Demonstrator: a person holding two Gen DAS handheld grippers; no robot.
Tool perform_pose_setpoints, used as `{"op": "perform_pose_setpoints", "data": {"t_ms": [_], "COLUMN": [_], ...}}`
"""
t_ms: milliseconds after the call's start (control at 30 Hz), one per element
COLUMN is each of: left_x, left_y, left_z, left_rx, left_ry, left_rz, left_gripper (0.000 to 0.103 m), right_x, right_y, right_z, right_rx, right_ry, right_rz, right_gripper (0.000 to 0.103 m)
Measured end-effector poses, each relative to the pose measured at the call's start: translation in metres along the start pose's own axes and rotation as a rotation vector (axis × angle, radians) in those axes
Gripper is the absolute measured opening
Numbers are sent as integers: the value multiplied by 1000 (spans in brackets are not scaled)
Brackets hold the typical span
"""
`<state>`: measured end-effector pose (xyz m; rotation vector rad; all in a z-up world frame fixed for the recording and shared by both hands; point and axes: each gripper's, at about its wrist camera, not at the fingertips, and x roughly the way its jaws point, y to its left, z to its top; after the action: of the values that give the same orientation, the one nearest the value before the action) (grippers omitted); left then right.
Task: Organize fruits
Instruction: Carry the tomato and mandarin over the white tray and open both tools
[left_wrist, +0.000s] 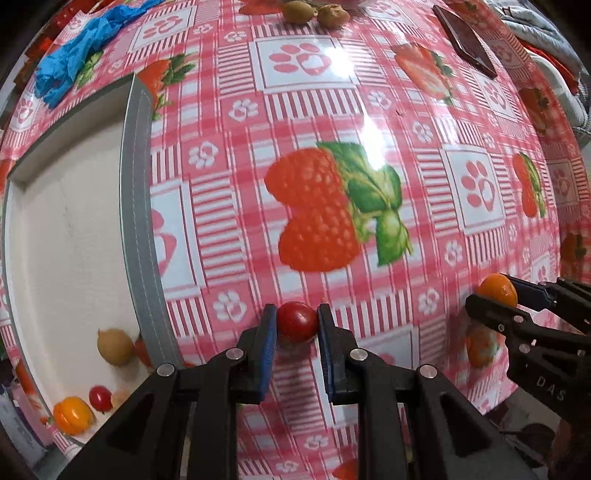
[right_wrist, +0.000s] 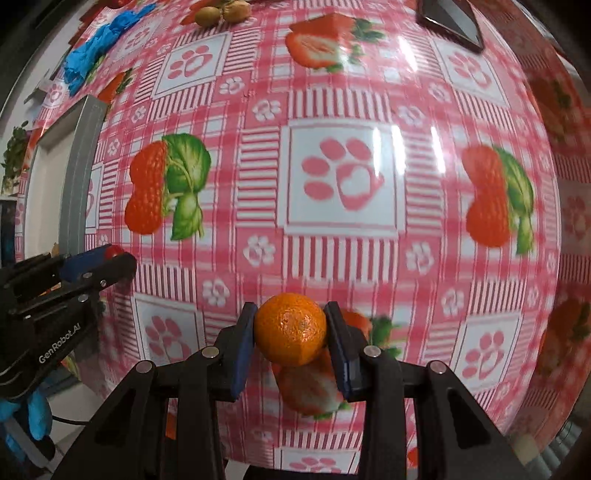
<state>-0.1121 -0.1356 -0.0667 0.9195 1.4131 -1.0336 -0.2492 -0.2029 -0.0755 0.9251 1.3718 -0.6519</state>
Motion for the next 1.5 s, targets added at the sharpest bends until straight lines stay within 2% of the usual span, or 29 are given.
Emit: {"op": "perform_pose_setpoints", "data": {"t_ms": [200,400,633,767,900,1167,1500], "left_x": [-22,-49,-76,-87,-92,-95,-85], "left_y": [-3,-2,35,72,101,156,184], "left_z": [-25,-43,-47,-47,-60,-75,-83], "left_rx": [9,-16,-82,-149,-204,-305,-348], "left_ry": [-42,-95,-161,-187,-209,-219,-202], "left_rz": [-29,-36,-18,-8,21,54,85], "left_gripper": [23,23,23,23,23,23,23], "right_x": [-21,-38,-68,-72,-72,-61,-44], "right_y": [-22,-1,39,73,111,177,225], "right_z": [-33,-26,-15,8,12,21,24], "right_rx": [13,-24,-130,-191,-259,-362,-434], "right_ry": [-19,-51,-88,-97,-102,-84,-53], "right_rz": [6,8,12,20,22,47,54], "right_gripper": [40,40,40,40,40,40,40]}}
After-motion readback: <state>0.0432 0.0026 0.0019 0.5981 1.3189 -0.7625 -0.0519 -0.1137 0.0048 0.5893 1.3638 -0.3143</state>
